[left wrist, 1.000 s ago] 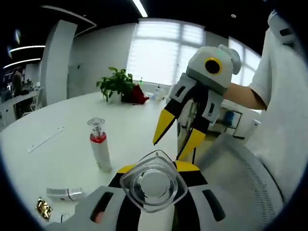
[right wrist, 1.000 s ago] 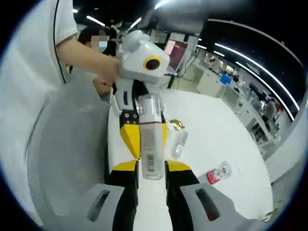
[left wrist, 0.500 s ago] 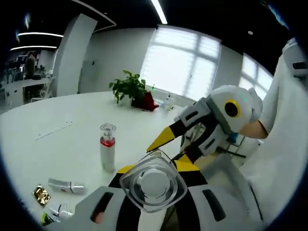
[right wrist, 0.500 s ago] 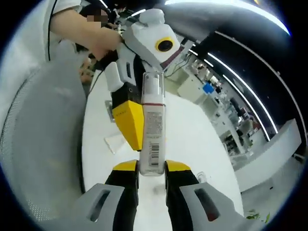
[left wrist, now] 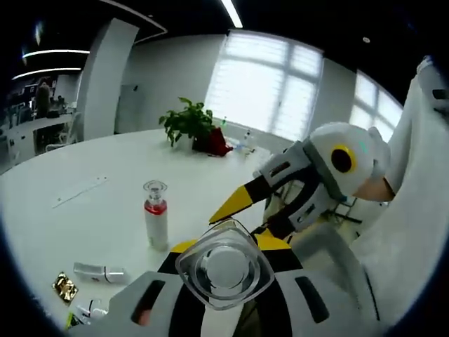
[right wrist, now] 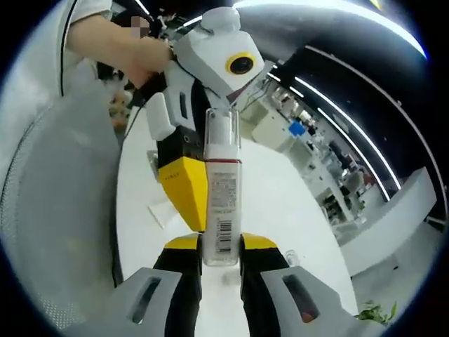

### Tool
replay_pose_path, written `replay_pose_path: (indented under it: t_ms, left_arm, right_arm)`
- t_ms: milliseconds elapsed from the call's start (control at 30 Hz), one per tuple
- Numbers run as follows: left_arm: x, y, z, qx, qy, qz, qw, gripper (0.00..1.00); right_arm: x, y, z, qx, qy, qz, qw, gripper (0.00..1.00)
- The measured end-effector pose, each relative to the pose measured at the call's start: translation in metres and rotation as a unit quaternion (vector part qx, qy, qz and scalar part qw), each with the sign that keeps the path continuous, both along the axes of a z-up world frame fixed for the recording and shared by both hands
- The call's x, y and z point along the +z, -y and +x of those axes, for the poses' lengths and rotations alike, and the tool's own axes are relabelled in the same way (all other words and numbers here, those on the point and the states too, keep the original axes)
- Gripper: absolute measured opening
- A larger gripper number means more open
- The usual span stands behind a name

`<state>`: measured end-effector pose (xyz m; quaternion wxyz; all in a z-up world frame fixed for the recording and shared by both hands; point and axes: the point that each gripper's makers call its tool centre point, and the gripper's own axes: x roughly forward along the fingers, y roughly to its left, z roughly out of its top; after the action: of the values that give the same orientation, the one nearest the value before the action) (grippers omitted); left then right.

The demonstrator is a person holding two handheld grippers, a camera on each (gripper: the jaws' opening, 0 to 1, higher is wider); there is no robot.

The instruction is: Arrange the skincare products in the storage area until every visible bottle or jar stands upright without overlapping.

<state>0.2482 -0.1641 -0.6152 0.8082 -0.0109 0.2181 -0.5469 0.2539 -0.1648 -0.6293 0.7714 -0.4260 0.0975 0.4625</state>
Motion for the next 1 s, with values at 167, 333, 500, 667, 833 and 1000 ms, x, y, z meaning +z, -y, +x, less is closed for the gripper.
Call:
replay_pose_path:
  t_ms: [167,333,500,667,833,1000]
  left_arm:
    - [0.002,0.000,0.000,-0.002,-0.002,-0.004,1.0000,0.21]
    - [0.014,0.002,-0.004,-0.018,0.014,-0.022,0.9995,0.21]
    - [0.030,-0.002,-0.013,-0.051,0.037,-0.054,0.9965,0.24]
    - [0.063,-0.009,-0.015,-0.063,0.060,-0.121,0.9888,0.30]
    - [0.080,-0.014,-0.016,-0.071,0.075,-0.147,0.9837,0.34]
    - [0.087,-0.009,-0.022,-0.089,0.094,-0.135,0.9823,0.25]
  right_arm:
    - [0.001,0.000,-0.001,0.004,-0.014,0.017,0.9997,0.18]
    - [0.003,-0.002,-0.003,0.005,-0.065,0.089,0.9940,0.18]
    - [0.014,-0.006,-0.013,0.018,-0.134,0.188,0.9729,0.18]
    - [0.019,-0.009,-0.026,0.041,-0.214,0.286,0.9329,0.18]
    - [0.020,-0.013,-0.040,0.063,-0.267,0.345,0.8973,0.18]
    - [0.023,-0.013,-0.047,0.084,-0.288,0.373,0.8780,0.18]
